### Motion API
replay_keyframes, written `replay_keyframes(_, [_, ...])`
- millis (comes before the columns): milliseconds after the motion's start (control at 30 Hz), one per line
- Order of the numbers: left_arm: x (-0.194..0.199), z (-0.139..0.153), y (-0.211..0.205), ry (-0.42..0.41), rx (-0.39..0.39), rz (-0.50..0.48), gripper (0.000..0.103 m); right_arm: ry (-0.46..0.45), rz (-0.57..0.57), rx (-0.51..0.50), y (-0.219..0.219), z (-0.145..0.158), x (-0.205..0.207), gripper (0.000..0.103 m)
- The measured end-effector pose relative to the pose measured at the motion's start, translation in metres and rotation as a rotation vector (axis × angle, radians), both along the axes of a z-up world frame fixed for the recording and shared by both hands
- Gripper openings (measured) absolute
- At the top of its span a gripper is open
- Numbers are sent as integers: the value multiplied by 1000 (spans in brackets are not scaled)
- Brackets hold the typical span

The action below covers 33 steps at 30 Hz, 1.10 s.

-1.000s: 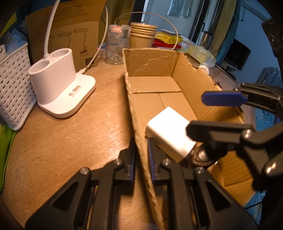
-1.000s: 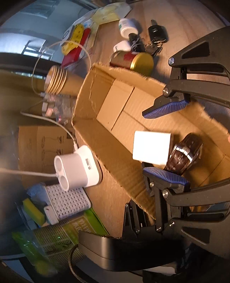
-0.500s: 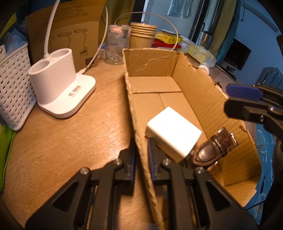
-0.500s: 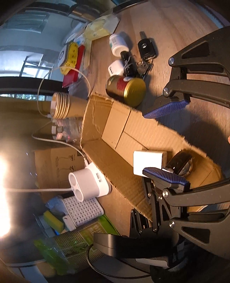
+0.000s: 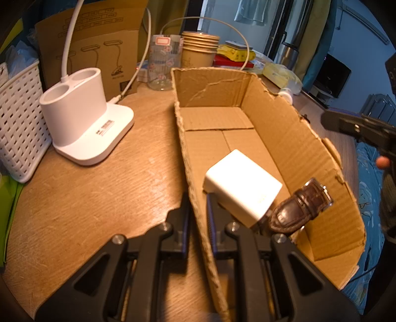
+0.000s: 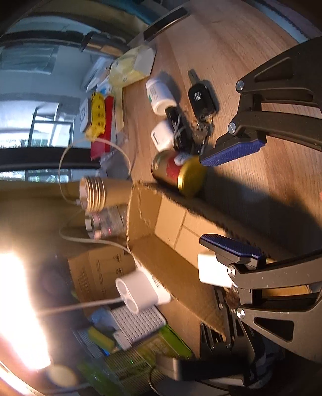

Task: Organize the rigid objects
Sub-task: 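Move the open right gripper to the yellow-lidded red jar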

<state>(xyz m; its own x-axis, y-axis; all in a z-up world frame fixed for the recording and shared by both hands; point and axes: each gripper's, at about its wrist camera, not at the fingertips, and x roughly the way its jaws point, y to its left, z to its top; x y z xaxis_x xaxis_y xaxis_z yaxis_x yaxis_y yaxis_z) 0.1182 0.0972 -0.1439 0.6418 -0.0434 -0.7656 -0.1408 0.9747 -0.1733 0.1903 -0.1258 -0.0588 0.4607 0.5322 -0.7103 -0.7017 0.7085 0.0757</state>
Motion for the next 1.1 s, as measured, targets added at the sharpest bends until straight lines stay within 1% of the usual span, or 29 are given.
replay_keyframes(100, [0, 0, 0, 0, 0, 0, 14, 0, -52, -7, -5, -9, 14, 61])
replay_keyframes(200, [0, 0, 0, 0, 0, 0, 14, 29, -88, 16, -11, -17, 28, 61])
replay_keyframes(333, [0, 0, 0, 0, 0, 0, 14, 66, -109, 51, -14, -23, 40, 61])
replay_keyframes(500, [0, 0, 0, 0, 0, 0, 14, 81, -117, 71, -10, -26, 52, 61])
replay_keyframes(633, [0, 0, 0, 0, 0, 0, 14, 101, -113, 90, -2, -30, 62, 66])
replay_keyframes(833, [0, 0, 0, 0, 0, 0, 14, 113, -100, 91, 9, -33, 73, 66])
replay_keyframes(900, [0, 0, 0, 0, 0, 0, 14, 127, -98, 97, 9, -35, 79, 66])
replay_keyframes(1100, [0, 0, 0, 0, 0, 0, 14, 211, -99, 134, 7, -48, 95, 67])
